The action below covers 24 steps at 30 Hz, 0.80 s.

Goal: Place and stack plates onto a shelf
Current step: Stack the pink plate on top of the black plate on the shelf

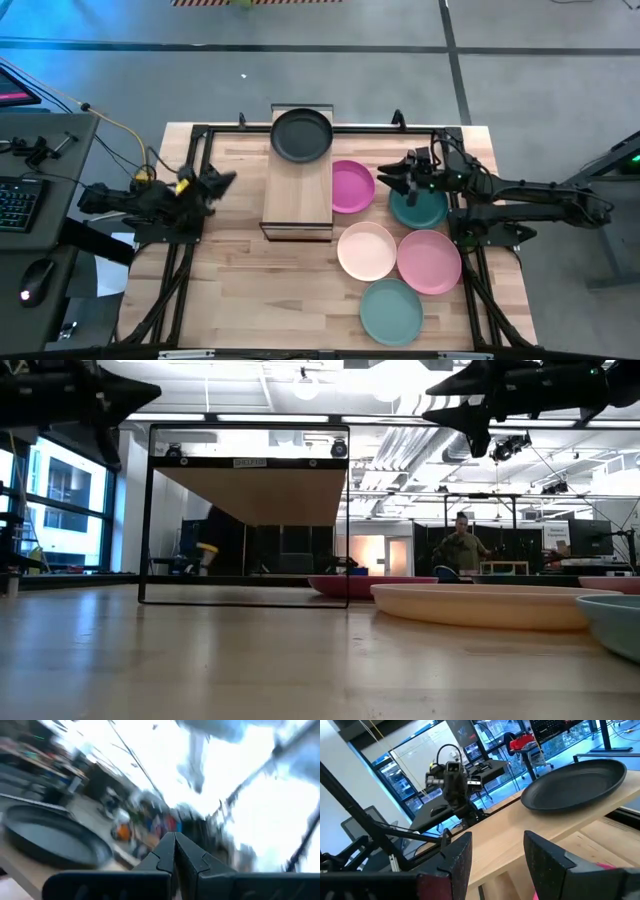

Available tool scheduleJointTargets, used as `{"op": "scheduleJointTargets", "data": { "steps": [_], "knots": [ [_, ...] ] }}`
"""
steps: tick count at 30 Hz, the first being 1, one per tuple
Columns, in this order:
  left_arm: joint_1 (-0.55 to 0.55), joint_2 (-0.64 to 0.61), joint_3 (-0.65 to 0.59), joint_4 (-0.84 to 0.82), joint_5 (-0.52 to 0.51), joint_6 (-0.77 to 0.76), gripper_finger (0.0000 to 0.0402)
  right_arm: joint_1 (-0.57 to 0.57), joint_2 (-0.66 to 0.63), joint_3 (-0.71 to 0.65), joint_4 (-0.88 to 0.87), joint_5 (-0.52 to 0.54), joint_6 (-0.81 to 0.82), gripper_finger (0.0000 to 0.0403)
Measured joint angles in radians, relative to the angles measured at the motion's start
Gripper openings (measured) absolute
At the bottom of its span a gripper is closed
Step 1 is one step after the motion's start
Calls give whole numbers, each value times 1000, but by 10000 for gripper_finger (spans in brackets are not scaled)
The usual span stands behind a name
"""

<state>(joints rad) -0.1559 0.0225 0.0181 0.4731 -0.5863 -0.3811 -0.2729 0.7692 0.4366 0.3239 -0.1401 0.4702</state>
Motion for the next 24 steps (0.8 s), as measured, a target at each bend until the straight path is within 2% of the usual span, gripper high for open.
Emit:
{"op": "scheduleJointTargets", "data": {
  "steps": [4,12,16,21,24],
  "knots": [
    [27,62,108,-48,-13,4,14,0,1,0,29,31,21,161],
    [59,292,456,-413,-7,193,87,-2,2,0,108,43,97,161],
    [60,325,493,-413,42,218,110,-2,2,0,107,61,134,161],
    [59,334,491,-426,99,157,117,-1,2,0,106,61,177,161],
    [59,346,491,-425,98,150,118,-1,9,45,8,61,239,161]
  ]
}}
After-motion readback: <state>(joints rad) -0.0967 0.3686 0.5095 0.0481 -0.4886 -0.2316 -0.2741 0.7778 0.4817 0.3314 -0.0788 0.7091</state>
